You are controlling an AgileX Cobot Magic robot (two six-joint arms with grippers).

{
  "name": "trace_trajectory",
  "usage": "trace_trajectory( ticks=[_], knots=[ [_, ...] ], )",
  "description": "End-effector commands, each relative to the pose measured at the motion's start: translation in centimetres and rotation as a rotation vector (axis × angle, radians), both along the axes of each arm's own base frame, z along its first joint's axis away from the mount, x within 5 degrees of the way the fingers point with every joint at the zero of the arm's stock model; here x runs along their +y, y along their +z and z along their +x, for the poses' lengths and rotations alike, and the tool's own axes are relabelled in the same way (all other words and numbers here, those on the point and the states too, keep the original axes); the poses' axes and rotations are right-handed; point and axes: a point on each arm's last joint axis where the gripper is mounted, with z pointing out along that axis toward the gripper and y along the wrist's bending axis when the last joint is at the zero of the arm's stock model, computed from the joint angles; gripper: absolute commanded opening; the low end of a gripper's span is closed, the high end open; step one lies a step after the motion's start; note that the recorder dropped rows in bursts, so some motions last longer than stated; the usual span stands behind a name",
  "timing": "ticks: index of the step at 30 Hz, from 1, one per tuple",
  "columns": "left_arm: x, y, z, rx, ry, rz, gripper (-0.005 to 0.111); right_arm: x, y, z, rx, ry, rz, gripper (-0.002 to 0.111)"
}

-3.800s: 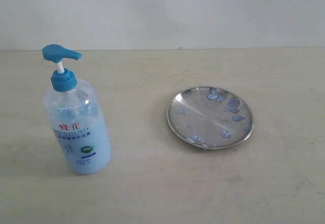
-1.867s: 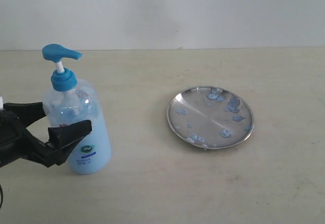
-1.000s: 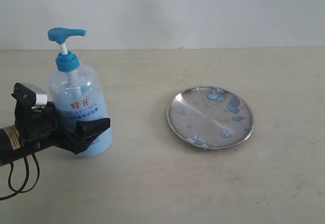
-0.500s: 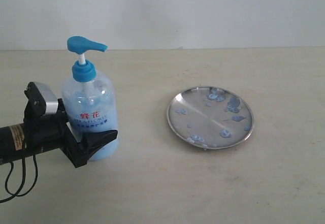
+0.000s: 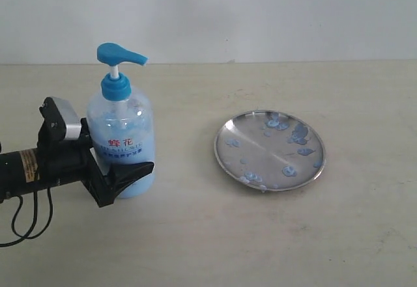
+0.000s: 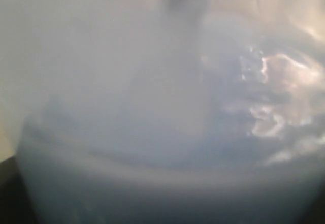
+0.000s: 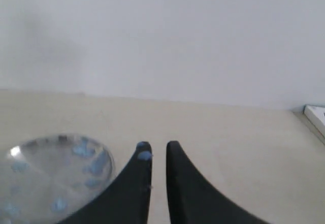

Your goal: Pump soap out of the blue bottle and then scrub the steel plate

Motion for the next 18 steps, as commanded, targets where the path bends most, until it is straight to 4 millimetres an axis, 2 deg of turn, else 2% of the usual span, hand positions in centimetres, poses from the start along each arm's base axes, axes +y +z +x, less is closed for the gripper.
trace_trajectory(
  ticks=[1,4,7,9,12,14,18],
  knots=[
    [-0.8,2.1,1.7,-0.072,-0.016,-0.089,0.004,0.1,2.2,-0.3,-0.246,0.012,0.057,0.001],
    [-2.3,3.0,2.9,-0.088,-0.033,0.019,0.004,0.1,2.8,-0.4,-0.310,0.017,0.056,0.001],
    [-3.9,3.5,4.0,-0.062,-0.024,0.139,0.004,0.1,2.7,-0.4,-0.314,0.029,0.157,0.001],
    [-5.1,3.9,4.4,-0.061,-0.035,0.156,0.004,0.0,2.7,-0.4,-0.325,0.043,0.300,0.001],
    [-6.4,4.6,4.7,-0.096,-0.069,0.151,0.004,-0.1,2.7,-0.4,-0.337,0.039,0.364,0.001],
    [-7.0,5.0,4.9,-0.109,-0.078,0.142,0.004,-0.3,2.4,0.1,-0.285,0.022,0.428,0.001],
    [-7.5,5.7,5.3,-0.123,-0.080,0.128,0.004,-0.7,1.8,2.5,-0.170,-0.022,0.441,0.001]
  ],
)
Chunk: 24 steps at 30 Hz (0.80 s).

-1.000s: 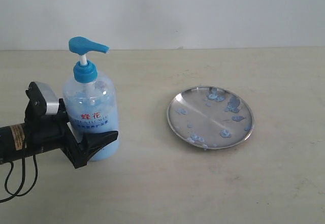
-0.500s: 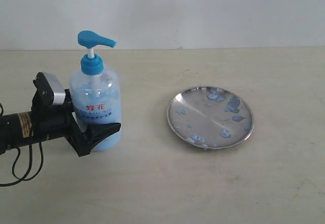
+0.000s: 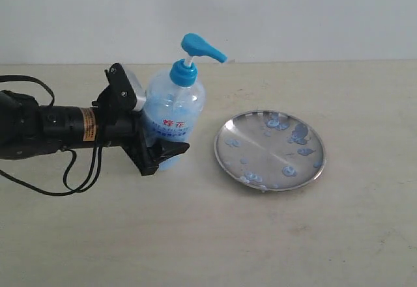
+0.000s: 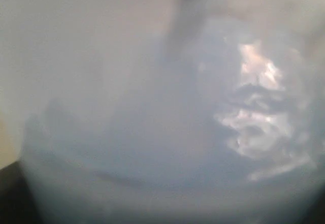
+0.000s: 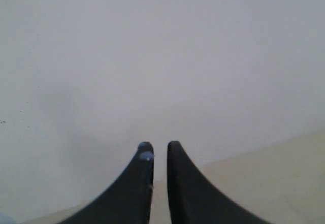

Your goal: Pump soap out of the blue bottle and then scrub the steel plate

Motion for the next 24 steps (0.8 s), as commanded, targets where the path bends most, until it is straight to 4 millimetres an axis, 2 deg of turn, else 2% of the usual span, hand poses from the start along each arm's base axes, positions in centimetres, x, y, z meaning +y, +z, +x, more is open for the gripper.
trace_trajectory(
  ticks=[1,3,5,7,10,13,16,19,24],
  knots=[
    [-1.1,2.7,0.9,-0.076,-0.014,-0.113,0.004,-0.5,-0.3,2.7,0.082,-0.026,0.030,0.001],
    [-1.2,3.0,1.1,-0.085,-0.013,-0.117,0.004,-0.5,-0.4,4.4,0.091,-0.007,-0.002,0.001],
    [-1.2,3.1,1.3,-0.091,-0.014,-0.119,0.004,0.1,0.6,7.6,0.110,0.085,-0.076,0.001],
    [-1.2,3.2,1.3,-0.093,-0.012,-0.120,0.004,1.3,1.4,11.8,0.150,0.251,-0.167,0.001],
    [-1.5,2.7,1.2,-0.065,0.003,-0.081,0.004,3.4,1.4,17.8,0.258,0.515,-0.290,0.001],
    [-2.1,2.2,0.9,-0.040,0.012,-0.016,0.004,5.4,1.5,22.1,0.272,0.774,-0.390,0.001],
    [-2.6,2.2,0.7,-0.039,0.005,-0.040,0.004,6.3,2.7,24.6,0.171,0.927,-0.388,0.001],
    [-2.8,2.2,1.0,-0.034,0.020,-0.067,0.004,6.0,4.6,26.8,0.130,0.894,-0.288,0.001],
    [-3.3,2.5,1.9,-0.057,0.017,-0.076,0.004,6.2,7.1,28.4,0.108,0.881,-0.273,0.001]
  ],
)
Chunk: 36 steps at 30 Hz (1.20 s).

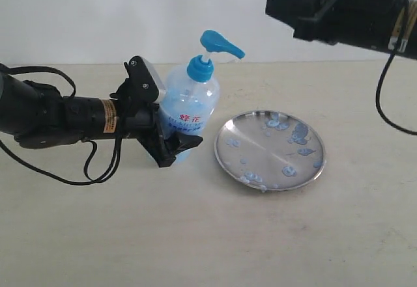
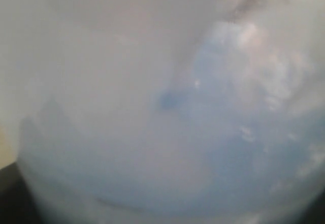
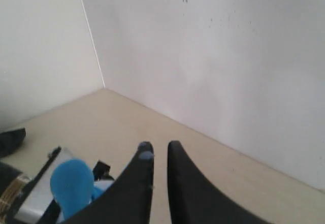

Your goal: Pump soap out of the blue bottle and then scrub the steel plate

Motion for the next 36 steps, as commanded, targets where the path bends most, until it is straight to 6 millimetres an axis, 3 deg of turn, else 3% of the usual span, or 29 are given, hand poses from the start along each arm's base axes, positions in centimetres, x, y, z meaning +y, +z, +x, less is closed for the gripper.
trace_trajectory(
  ticks=[1,6,13,21,36],
  knots=[
    [-1.0,1.9,1.1,-0.056,0.000,-0.114,0.004,0.8,1.9,0.9,0.009,0.041,0.035,0.001],
    [-1.2,2.5,1.8,-0.059,0.010,-0.139,0.004,4.1,1.3,0.1,0.034,0.145,-0.061,0.001],
    [-1.3,2.3,1.7,-0.057,-0.014,-0.124,0.004,7.5,-0.5,0.0,0.103,0.071,-0.266,0.001],
    [-3.8,1.9,0.4,-0.077,-0.078,-0.046,0.004,7.5,-3.4,1.1,0.207,0.033,-0.294,0.001],
    [-3.9,2.0,0.5,-0.079,-0.077,-0.036,0.004,7.2,-5.8,1.9,0.314,-0.013,-0.305,0.001]
  ],
)
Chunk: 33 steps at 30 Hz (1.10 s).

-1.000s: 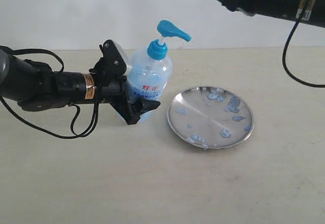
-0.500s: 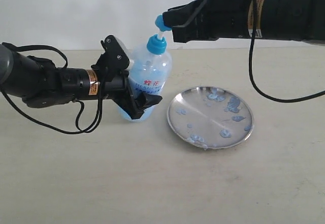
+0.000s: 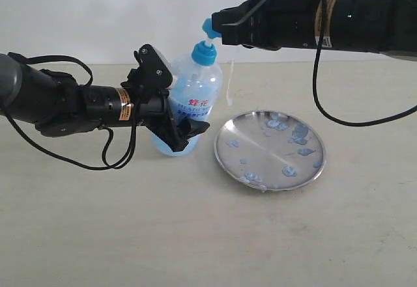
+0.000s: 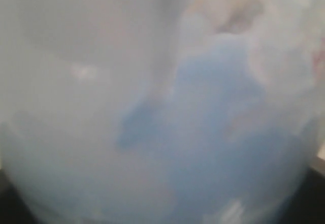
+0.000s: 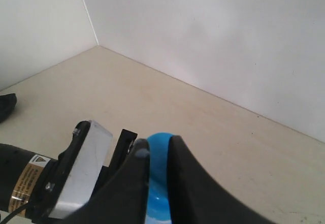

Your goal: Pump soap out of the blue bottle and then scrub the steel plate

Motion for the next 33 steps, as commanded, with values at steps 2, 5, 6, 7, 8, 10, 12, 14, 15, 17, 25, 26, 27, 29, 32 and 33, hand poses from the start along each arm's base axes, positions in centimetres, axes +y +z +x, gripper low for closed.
trace_trajectory(
  ticks=[2,5,6,7,8,10,12,14,15,17,25,26,27,29,32,33],
  knots=[
    [-2.0,1.5,-0.9,-0.094,-0.143,-0.048,0.004,-0.1,-4.1,0.2,0.096,-0.002,-0.161,0.001],
    [-2.0,1.5,-0.9,-0.094,-0.143,-0.048,0.004,-0.3,-3.3,0.2,0.044,-0.013,-0.180,0.001],
    [-2.0,1.6,-0.9,-0.095,-0.144,-0.054,0.004,-0.5,-2.8,0.2,0.019,-0.030,-0.185,0.001],
    [-2.0,1.7,-0.9,-0.089,-0.135,-0.068,0.004,-0.7,-2.0,0.1,-0.023,-0.049,-0.198,0.001],
    [-2.1,1.8,-0.8,-0.083,-0.121,-0.093,0.004,-0.9,-1.1,0.0,-0.076,-0.066,-0.222,0.001],
    [-2.0,2.2,-0.6,-0.065,-0.073,-0.171,0.004,-1.4,0.7,-0.3,-0.180,-0.099,-0.271,0.001],
    [-1.9,2.7,-0.1,-0.041,0.000,-0.296,0.004,-2.0,2.9,-0.9,-0.266,-0.156,-0.285,0.001],
    [-1.7,3.0,0.4,-0.031,0.058,-0.413,0.004,-2.6,5.2,-1.7,-0.325,-0.221,-0.260,0.001],
    [-1.5,3.1,0.6,-0.033,0.083,-0.456,0.004,-2.8,5.9,-2.1,-0.345,-0.241,-0.246,0.001],
    [-1.5,3.0,0.8,-0.034,0.101,-0.491,0.004,-3.3,7.5,-3.1,-0.395,-0.280,-0.215,0.001],
    [-0.9,1.4,-0.1,-0.017,0.098,-0.442,0.004,-5.4,9.1,-8.9,-0.554,-0.387,-0.236,0.000],
    [-0.8,1.2,-0.2,-0.021,0.098,-0.431,0.004,-5.7,9.0,-9.4,-0.559,-0.403,-0.245,0.000],
    [-0.5,0.9,-0.3,-0.013,0.105,-0.424,0.004,-6.0,8.8,-9.9,-0.565,-0.419,-0.256,0.000],
    [0.0,0.6,-0.3,-0.004,0.118,-0.420,0.004,-6.6,8.5,-11.2,-0.577,-0.456,-0.281,0.000],
    [0.8,0.5,-0.1,-0.008,0.138,-0.426,0.004,-7.4,8.2,-12.5,-0.601,-0.518,-0.296,0.000],
    [0.8,0.8,0.0,-0.022,0.134,-0.449,0.004,-7.6,8.3,-12.7,-0.616,-0.536,-0.301,0.000]
  ],
)
